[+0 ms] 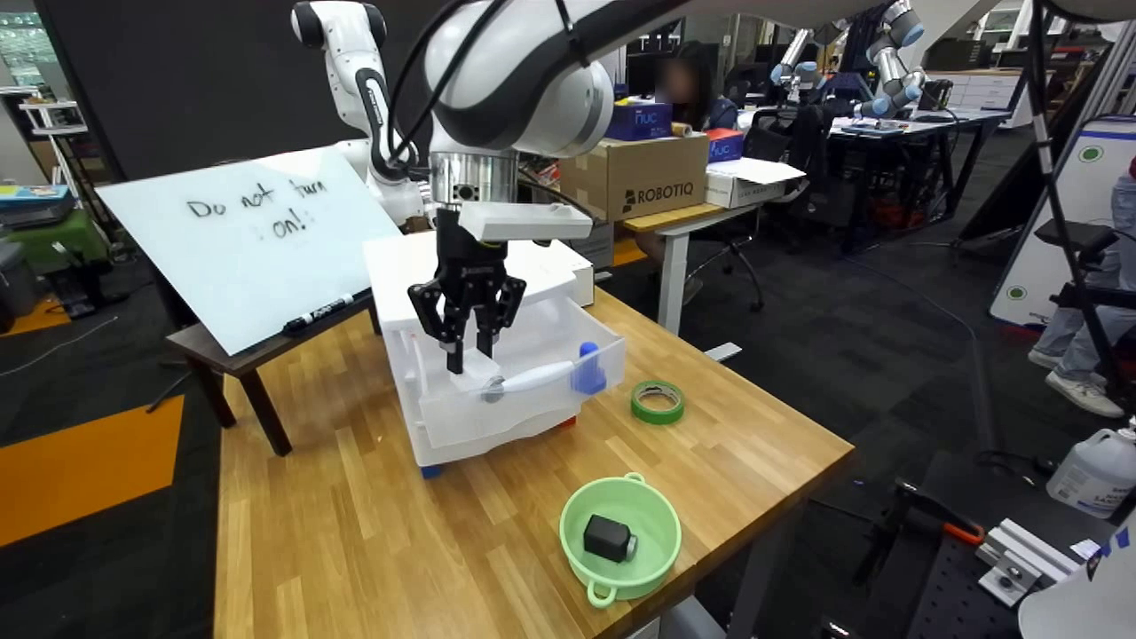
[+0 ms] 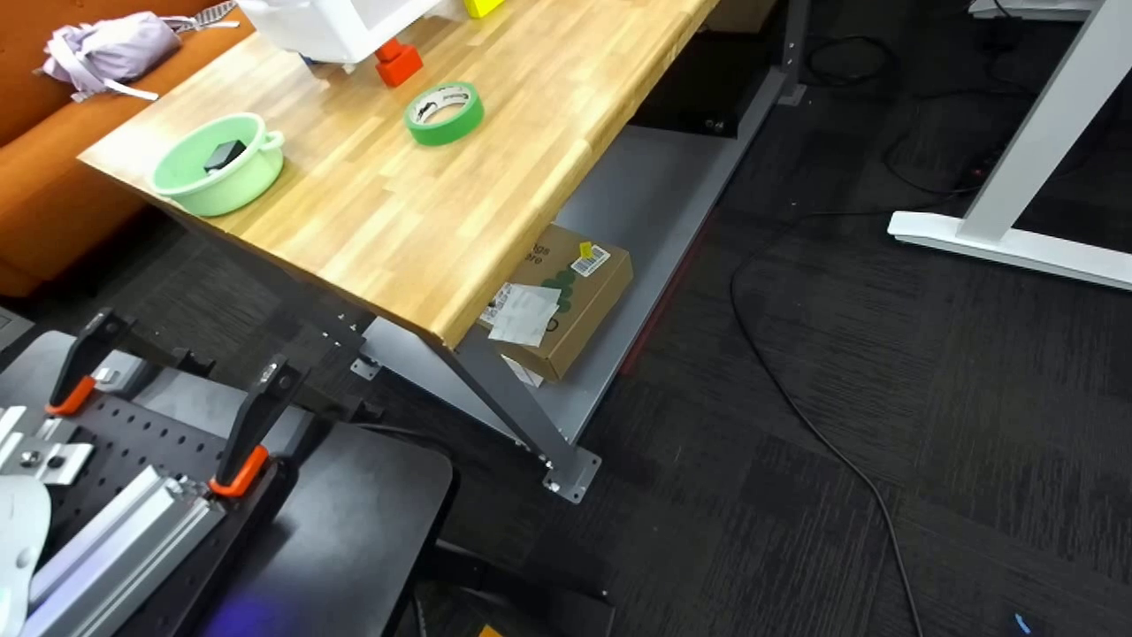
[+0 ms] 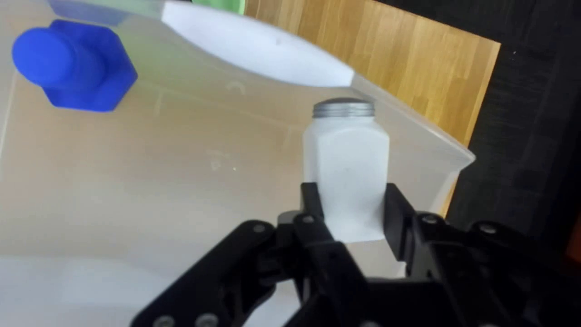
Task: Take the seasoning bottle out of the open drawer, close it then put the seasoning bottle in the bowl
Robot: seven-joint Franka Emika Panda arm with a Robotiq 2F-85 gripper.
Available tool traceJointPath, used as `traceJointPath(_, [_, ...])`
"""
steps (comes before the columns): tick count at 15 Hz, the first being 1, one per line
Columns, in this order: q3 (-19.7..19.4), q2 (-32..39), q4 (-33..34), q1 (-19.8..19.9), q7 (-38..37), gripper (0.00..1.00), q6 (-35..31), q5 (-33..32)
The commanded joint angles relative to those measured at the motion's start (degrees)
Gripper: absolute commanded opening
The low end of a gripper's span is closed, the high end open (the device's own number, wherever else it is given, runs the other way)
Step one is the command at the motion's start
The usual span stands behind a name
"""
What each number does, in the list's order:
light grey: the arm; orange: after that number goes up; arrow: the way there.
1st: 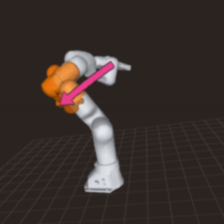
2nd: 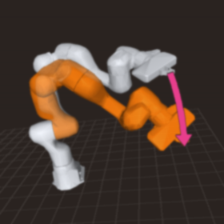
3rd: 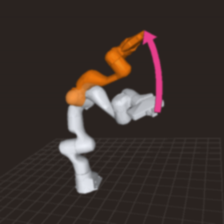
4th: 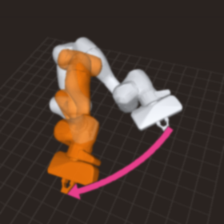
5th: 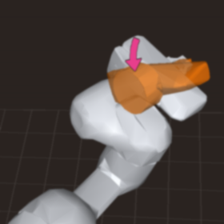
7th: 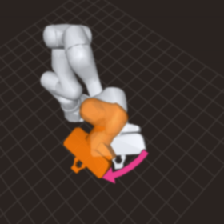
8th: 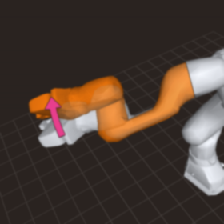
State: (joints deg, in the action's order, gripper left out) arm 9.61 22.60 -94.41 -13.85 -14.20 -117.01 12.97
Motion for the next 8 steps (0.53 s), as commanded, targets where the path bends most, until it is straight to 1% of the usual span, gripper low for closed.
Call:
traceJointPath(1, [0.4,-2.7,-0.9,-1.8,-0.7,0.12,0.1,-2.8])
traceJointPath(4, [0.6,-3.9,-0.8,-3.0,-1.3,0.12,0.5,-5.0])
traceJointPath(8, [0.7,-3.9,-1.0,-3.4,-1.3,0.12,0.4,-6.2])
